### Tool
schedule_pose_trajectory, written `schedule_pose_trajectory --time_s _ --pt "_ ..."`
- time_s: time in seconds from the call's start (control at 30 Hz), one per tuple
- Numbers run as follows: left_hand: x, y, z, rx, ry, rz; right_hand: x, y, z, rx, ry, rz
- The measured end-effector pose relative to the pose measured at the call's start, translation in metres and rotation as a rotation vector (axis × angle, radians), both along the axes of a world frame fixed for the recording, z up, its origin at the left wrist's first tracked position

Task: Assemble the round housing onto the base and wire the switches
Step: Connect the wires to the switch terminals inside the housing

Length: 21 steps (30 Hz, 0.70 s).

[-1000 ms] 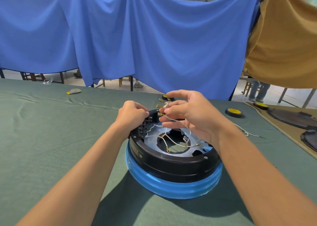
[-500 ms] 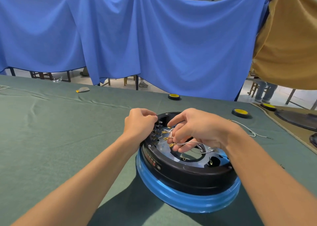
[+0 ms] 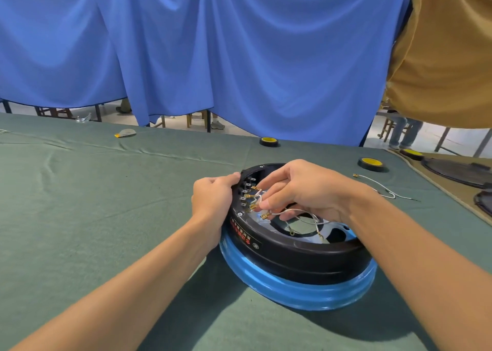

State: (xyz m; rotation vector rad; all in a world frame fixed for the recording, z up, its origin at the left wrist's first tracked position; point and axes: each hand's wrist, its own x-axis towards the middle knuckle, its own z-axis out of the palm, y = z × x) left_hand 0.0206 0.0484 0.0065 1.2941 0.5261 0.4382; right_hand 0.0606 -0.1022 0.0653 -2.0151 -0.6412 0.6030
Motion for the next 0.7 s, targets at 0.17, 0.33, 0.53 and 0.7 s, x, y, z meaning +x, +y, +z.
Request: schedule_pose_trajectory --time_s 0.17,0.33,0.53,0.7 --pt "0.001 -0.002 -0.004 -0.065 -0.043 -0.004 0.001 0.003 0.005 -0.028 0.041 -0.026" --pt "-0.005 -0.004 -0.004 0.012 -0.083 0.0 -0.006 0.01 0.001 0.022 0.08 -0.076" --pt "-0.004 -0.004 -0.009 0.042 -0.164 -0.031 -0.001 0.007 0.007 0.105 0.01 -0.27" --pt "-0.002 -0.004 -0.01 0.064 -0.191 0.001 0.0 0.018 0.008 -0.037 -0.041 -0.329"
